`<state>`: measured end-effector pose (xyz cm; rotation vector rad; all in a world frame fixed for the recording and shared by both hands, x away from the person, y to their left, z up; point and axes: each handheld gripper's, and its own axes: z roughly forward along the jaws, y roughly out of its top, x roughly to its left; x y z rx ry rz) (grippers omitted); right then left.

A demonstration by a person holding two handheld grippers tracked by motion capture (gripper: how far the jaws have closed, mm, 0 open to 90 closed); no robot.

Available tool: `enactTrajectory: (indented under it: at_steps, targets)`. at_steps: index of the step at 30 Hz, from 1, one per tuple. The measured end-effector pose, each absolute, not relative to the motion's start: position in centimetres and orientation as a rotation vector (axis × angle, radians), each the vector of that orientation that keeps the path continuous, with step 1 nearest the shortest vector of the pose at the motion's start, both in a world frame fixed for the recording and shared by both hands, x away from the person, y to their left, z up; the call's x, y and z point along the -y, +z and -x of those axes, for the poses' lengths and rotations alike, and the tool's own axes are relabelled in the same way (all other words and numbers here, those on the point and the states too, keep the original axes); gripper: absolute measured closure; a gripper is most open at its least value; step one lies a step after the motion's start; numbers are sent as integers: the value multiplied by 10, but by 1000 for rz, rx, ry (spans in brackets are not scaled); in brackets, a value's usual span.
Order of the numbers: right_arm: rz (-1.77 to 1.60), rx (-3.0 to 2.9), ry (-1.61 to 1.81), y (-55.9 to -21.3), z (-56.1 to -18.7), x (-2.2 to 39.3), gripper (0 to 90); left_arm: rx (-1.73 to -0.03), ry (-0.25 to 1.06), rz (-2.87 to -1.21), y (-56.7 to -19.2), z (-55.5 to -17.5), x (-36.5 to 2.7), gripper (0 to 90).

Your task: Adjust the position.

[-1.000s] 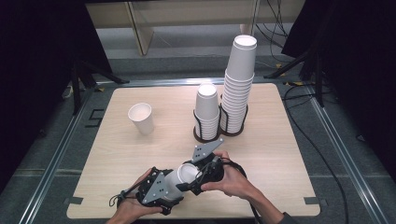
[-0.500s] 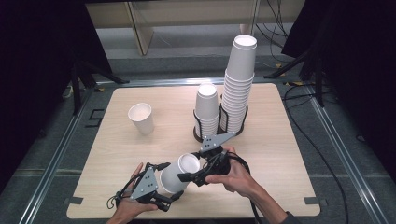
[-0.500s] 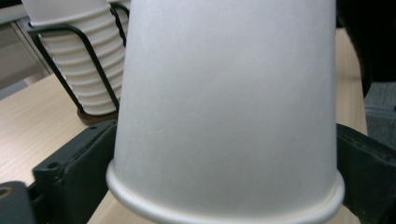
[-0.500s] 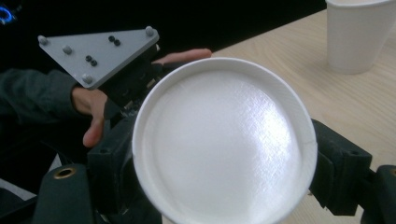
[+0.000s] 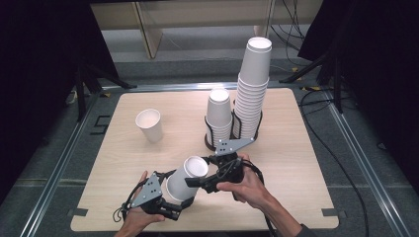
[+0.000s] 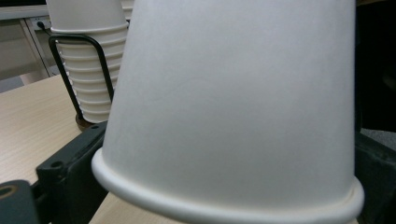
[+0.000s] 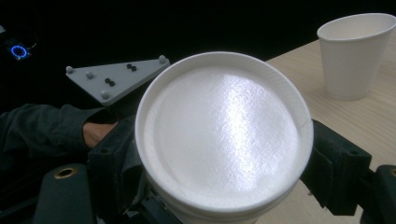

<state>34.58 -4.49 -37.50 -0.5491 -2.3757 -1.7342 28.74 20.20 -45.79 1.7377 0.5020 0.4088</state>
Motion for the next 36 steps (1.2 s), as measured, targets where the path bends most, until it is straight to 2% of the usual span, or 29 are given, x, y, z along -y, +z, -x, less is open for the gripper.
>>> enactTrajectory:
  at_steps: [13,17,36]
  targets:
    - [550,2284,-1784,-377,-345,41,230,-484,429,-1674,-456,-286,-203,0]
    - [550,2291,-1778,-378,-347,44,230,-493,427,-1697,-454,-286,-207,39]
    - [548,2341,-1742,-378,-349,47,218,-463,460,-1764,-449,-287,-210,110]
